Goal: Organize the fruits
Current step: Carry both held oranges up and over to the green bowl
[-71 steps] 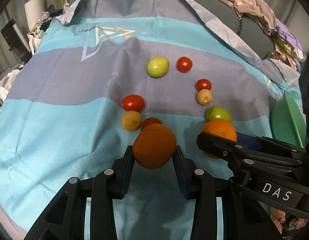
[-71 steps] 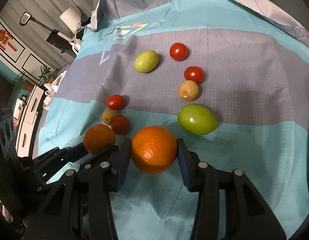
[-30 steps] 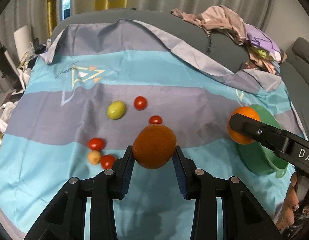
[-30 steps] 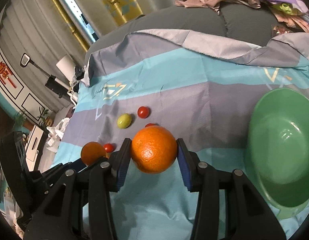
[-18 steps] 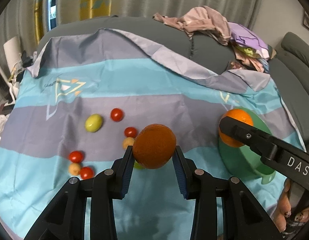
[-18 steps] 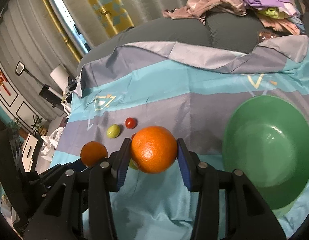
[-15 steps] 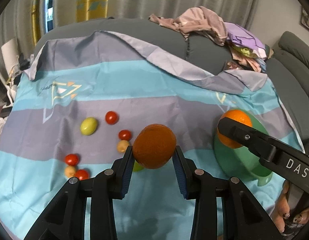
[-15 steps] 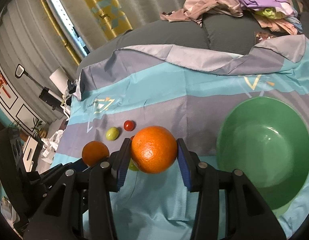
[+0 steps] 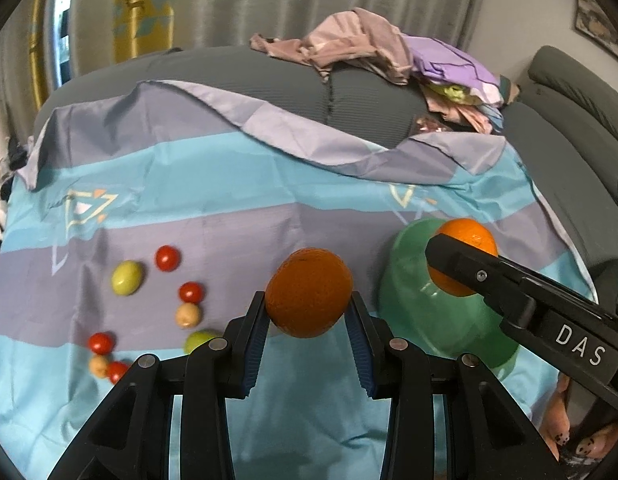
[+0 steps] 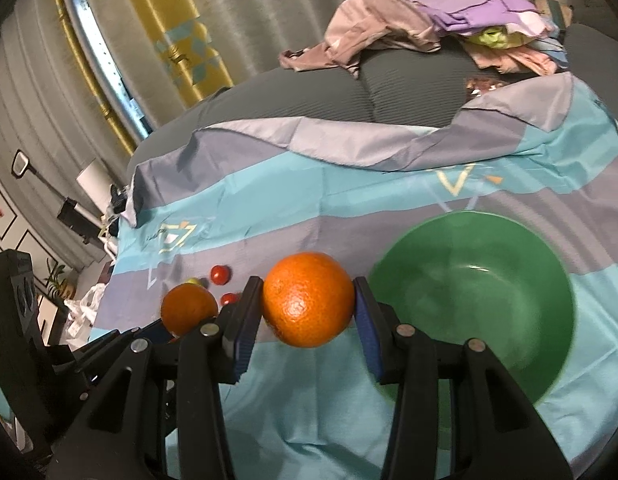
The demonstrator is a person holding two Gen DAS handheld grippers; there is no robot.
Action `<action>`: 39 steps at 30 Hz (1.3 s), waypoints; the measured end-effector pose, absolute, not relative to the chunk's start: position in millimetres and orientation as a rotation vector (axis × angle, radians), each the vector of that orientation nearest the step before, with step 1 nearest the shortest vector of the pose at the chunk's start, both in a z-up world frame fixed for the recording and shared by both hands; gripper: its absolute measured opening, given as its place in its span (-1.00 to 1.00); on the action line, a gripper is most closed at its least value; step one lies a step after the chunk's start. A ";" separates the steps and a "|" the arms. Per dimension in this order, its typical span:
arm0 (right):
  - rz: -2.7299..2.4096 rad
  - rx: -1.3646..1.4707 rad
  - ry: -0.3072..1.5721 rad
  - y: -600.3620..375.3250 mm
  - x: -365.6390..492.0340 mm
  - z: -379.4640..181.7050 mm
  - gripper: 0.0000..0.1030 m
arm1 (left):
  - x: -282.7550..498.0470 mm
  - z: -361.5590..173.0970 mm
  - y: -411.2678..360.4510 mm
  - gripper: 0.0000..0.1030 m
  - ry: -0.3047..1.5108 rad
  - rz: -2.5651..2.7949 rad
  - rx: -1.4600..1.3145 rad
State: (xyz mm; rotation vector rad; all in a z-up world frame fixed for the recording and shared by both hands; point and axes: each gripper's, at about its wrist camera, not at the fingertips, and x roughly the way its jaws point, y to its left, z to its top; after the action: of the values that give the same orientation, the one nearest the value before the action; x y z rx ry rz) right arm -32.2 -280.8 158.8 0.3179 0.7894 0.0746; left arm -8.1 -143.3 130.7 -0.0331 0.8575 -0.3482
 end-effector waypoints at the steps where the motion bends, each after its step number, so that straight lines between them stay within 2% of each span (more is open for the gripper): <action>1: 0.068 0.324 0.785 -285.1 -33.1 159.5 -0.12 | -7.3 130.7 -146.2 -0.21 0.859 -0.353 -0.032; 21: -0.115 0.335 0.767 -351.9 -48.5 160.6 -0.12 | -1.6 129.0 -223.8 -0.21 0.873 -0.492 0.013; 39: -0.206 0.371 0.874 -387.3 -42.7 131.2 -0.11 | 6.8 100.3 -264.5 -0.21 0.980 -0.588 0.030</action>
State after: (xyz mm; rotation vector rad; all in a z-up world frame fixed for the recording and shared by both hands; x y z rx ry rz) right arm -42.7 -387.3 131.2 0.3708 0.8737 -0.2060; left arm 6.8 -264.5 100.3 0.0297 0.9799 -0.5883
